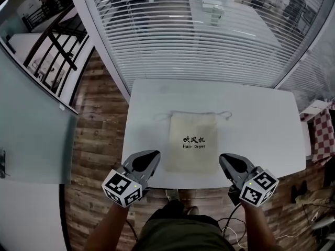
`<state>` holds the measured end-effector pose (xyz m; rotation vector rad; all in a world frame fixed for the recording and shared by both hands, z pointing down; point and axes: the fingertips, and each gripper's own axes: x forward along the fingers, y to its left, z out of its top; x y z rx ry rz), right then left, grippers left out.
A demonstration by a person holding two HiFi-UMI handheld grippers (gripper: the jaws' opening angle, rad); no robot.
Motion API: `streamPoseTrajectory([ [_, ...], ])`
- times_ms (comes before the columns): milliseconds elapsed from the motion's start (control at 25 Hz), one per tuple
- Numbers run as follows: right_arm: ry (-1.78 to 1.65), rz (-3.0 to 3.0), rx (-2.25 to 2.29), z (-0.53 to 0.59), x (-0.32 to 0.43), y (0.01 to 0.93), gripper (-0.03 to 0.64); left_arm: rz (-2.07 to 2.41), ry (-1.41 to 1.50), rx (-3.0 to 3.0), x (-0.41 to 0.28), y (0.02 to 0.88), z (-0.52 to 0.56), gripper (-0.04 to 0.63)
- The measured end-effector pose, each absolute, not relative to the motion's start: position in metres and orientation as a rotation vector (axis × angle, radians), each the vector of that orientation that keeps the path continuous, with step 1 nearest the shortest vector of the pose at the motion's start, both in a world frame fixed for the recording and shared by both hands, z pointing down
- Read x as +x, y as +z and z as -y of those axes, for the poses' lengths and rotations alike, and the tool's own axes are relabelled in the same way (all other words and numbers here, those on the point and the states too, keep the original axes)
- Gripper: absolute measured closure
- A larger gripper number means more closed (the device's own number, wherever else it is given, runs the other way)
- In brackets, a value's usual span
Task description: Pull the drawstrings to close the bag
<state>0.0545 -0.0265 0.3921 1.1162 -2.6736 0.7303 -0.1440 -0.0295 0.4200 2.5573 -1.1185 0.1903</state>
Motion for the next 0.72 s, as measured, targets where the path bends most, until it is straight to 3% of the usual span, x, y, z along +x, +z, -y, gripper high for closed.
streamPoseTrajectory([
  [720, 0.397, 2.516, 1.048, 0.130, 0.074, 0.448, 0.606, 1.066, 0.512, 2.609, -0.151, 0.490, 0.134, 0.588],
])
